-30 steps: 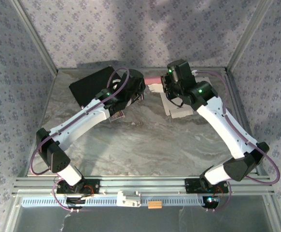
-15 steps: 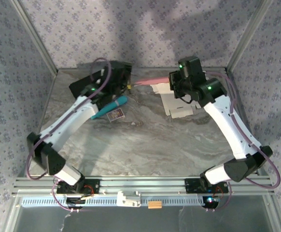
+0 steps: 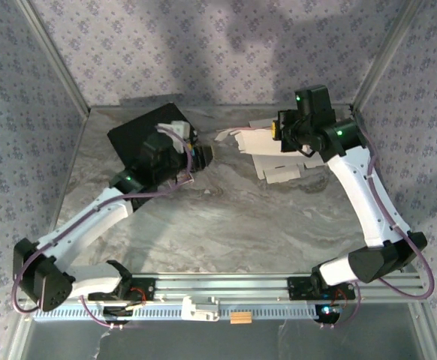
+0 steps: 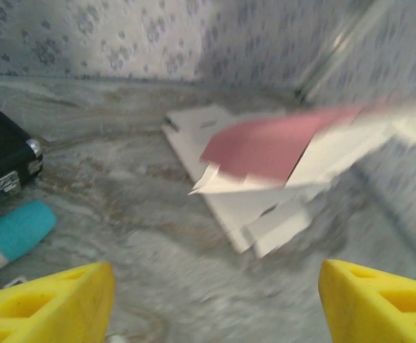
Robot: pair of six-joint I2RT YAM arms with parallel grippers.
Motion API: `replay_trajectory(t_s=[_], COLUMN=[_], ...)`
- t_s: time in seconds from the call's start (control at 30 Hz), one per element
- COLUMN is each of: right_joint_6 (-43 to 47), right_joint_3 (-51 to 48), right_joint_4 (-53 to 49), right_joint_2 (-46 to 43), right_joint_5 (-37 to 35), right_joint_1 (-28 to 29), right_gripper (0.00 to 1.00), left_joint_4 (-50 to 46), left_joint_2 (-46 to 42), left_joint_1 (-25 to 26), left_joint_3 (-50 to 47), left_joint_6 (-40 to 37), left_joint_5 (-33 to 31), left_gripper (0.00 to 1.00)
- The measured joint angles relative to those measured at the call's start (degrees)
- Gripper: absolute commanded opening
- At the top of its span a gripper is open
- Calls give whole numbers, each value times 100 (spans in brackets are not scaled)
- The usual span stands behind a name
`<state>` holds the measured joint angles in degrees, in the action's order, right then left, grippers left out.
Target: Fold the paper box
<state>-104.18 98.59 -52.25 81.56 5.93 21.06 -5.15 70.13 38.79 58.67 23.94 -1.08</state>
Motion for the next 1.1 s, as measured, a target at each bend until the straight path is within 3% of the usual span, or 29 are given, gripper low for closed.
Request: replay_trajectory(t_s=[0.13,0.27,0.6,0.83,1.03,1.1], right_joint_6=[-70,-111,-190,-199,-262,-293], right_joint_3=[48,129,131,131,127,109], right_joint_4=[-70,-168,-243,-243,-186,-173], right_joint_2=[-2,-17,-52,-52,-52,-52], right_joint_5=[153,260,459,546,555,549], right_joint_1=[-22,-22,-44,-70,-96,-103], right_gripper=[0,0,0,0,0,0], left_joint_4=[610,1255,2116,2181,2122,2039], left_joint_2=[343,713,1102,1303,1335,1335], left_joint_1=[70,72,-44,-155,-122,-87], left_joint_3=[-470,-426,7,306,354,367], left_joint_6=[-1355,-2118,-2485,-2409,-2406,-2406], left_joint_5=[39,-28,188,343,535,553], left_gripper=[76,77,71,40,1,0])
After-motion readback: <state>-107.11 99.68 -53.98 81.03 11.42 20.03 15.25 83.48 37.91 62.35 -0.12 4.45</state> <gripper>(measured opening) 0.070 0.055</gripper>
